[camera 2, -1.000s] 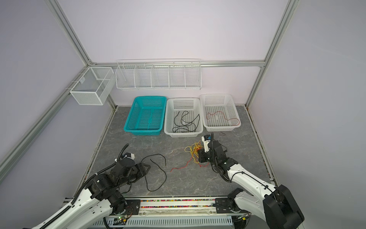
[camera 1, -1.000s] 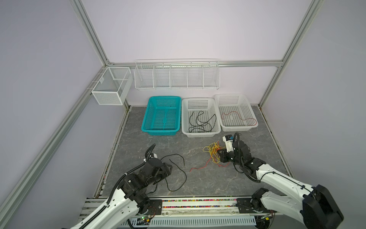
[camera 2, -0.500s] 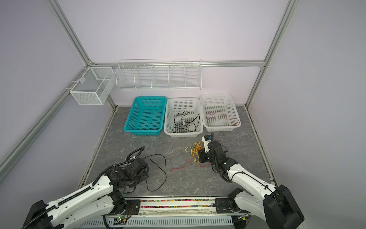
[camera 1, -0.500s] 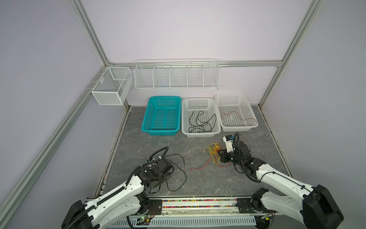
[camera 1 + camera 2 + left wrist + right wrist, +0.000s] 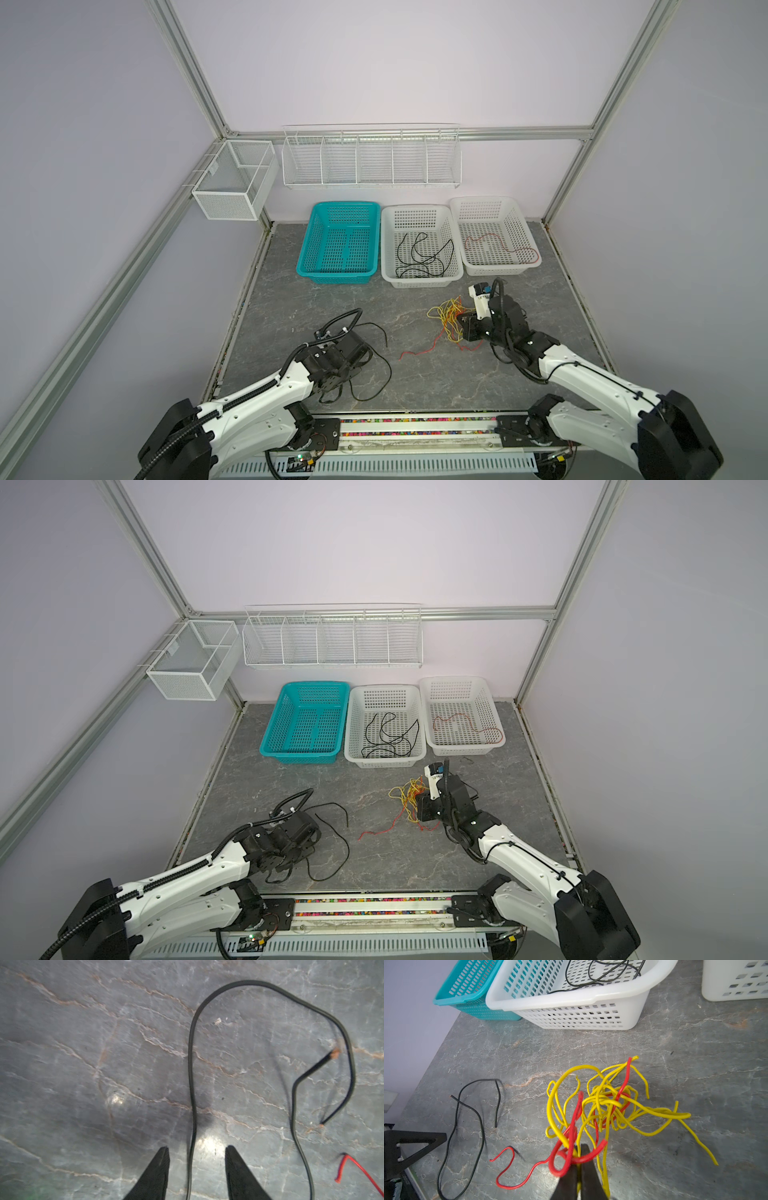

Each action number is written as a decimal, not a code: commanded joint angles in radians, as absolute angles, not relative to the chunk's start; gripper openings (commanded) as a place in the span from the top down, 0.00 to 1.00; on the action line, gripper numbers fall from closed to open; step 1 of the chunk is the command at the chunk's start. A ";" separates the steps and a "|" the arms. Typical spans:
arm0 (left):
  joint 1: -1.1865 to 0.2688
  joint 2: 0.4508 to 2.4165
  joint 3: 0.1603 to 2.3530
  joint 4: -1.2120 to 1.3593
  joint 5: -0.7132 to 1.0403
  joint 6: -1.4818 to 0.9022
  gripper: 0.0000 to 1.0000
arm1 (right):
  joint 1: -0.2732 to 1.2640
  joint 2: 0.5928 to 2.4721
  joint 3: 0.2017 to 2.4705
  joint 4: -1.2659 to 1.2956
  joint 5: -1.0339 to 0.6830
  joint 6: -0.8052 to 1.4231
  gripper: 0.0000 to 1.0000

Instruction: Untangle the cables

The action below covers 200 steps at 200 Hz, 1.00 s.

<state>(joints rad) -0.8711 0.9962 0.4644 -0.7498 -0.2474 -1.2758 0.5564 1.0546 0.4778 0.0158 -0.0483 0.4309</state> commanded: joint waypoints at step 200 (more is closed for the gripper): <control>-0.873 1.143 0.395 -0.640 -0.253 -1.218 1.00 | 0.558 1.002 0.469 0.000 -0.024 0.448 0.94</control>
<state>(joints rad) -0.8711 1.1290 0.4442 -0.5846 -0.2913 -1.2346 0.5564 1.0191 0.4778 -0.0025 -0.0410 0.4347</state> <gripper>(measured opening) 0.048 0.066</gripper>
